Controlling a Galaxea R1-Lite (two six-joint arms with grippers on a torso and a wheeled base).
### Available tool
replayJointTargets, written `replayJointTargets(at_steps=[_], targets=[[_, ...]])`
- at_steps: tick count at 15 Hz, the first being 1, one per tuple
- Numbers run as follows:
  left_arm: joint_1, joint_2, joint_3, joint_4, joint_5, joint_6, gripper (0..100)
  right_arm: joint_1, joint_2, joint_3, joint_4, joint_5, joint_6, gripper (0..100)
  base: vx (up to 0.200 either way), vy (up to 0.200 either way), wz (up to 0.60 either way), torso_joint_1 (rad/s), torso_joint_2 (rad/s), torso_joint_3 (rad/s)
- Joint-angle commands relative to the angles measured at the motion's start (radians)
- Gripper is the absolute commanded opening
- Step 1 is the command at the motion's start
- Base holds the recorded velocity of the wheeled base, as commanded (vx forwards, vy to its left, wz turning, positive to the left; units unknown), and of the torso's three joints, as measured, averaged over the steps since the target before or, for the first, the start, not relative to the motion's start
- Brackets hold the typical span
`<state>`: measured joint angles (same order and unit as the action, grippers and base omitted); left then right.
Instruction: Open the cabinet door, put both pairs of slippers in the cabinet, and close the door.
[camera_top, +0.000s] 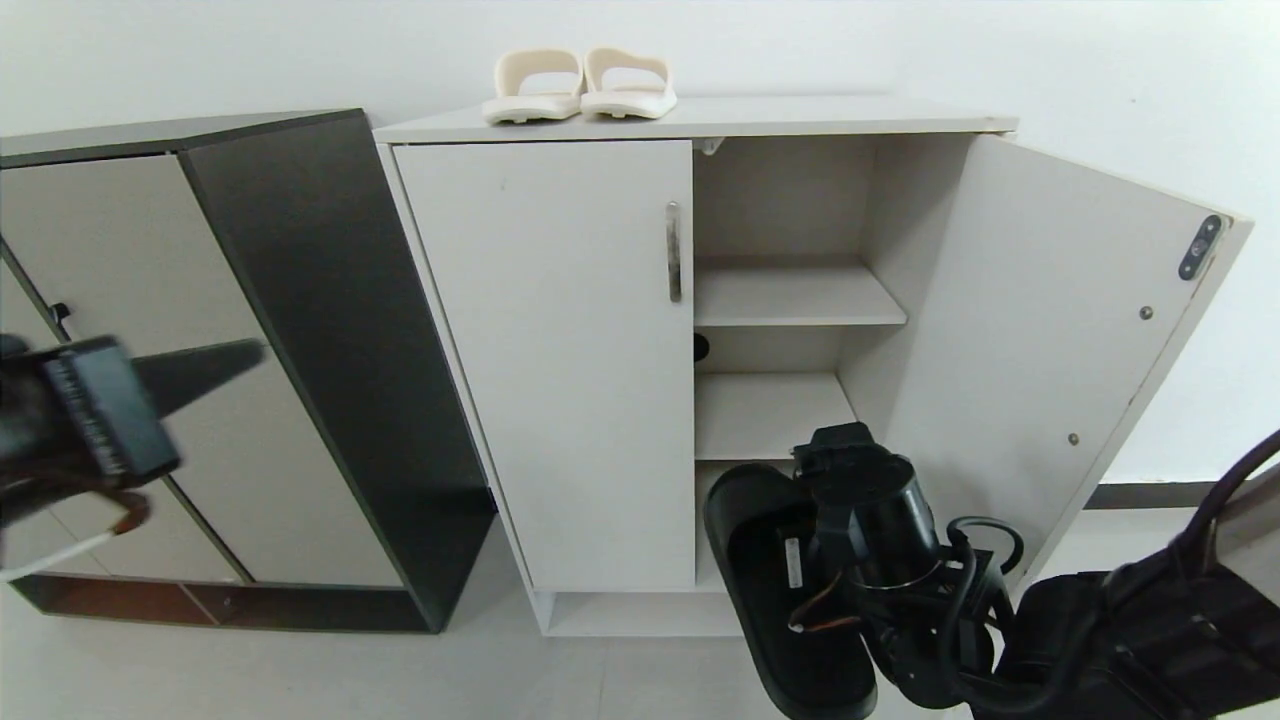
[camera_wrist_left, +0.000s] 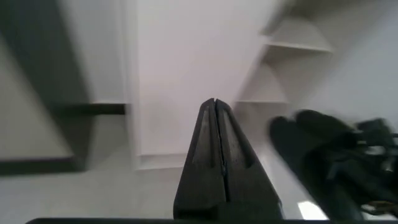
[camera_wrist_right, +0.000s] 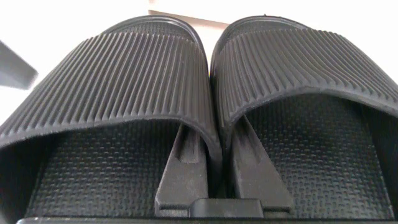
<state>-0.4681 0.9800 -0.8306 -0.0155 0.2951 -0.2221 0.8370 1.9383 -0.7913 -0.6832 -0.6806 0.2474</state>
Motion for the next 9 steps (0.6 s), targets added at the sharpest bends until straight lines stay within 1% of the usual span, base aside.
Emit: replayJointTargets(at_steps=[1, 3, 4, 6, 7, 8, 9], targets=[[0.180, -0.293, 0.094, 0.108, 0.111, 0.007, 0, -0.036, 0.039, -0.005, -0.002, -0.022, 0.000, 0, 0.000, 0.000, 0.00, 0.000, 0.00, 0.000], [0.286, -0.423, 0.242, 0.108, 0.145, 0.020, 0, -0.070, 0.044, -0.003, -0.007, -0.036, 0.000, 0, 0.000, 0.000, 0.00, 0.000, 0.00, 0.000], [0.335, -0.494, 0.337, 0.108, 0.154, 0.037, 0, -0.090, 0.045, -0.005, -0.013, -0.034, -0.002, 0, 0.000, 0.000, 0.00, 0.000, 0.00, 0.000], [0.419, -0.638, 0.489, 0.106, 0.145, 0.049, 0, -0.104, 0.056, -0.006, -0.018, -0.034, -0.007, 0, 0.000, 0.000, 0.00, 0.000, 0.00, 0.000], [0.454, -0.699, 0.565, 0.106, 0.124, 0.066, 0, -0.102, 0.057, -0.005, -0.019, -0.034, -0.007, 0, 0.000, 0.000, 0.00, 0.000, 0.00, 0.000], [0.467, -0.738, 0.613, 0.106, 0.101, 0.087, 0, -0.102, 0.057, -0.005, -0.018, -0.034, -0.007, 0, 0.000, 0.000, 0.00, 0.000, 0.00, 0.000], [0.473, -0.824, 0.705, 0.106, 0.050, 0.150, 0, -0.102, 0.059, -0.005, -0.018, -0.034, -0.008, 0, 0.000, 0.000, 0.00, 0.000, 0.00, 0.000]])
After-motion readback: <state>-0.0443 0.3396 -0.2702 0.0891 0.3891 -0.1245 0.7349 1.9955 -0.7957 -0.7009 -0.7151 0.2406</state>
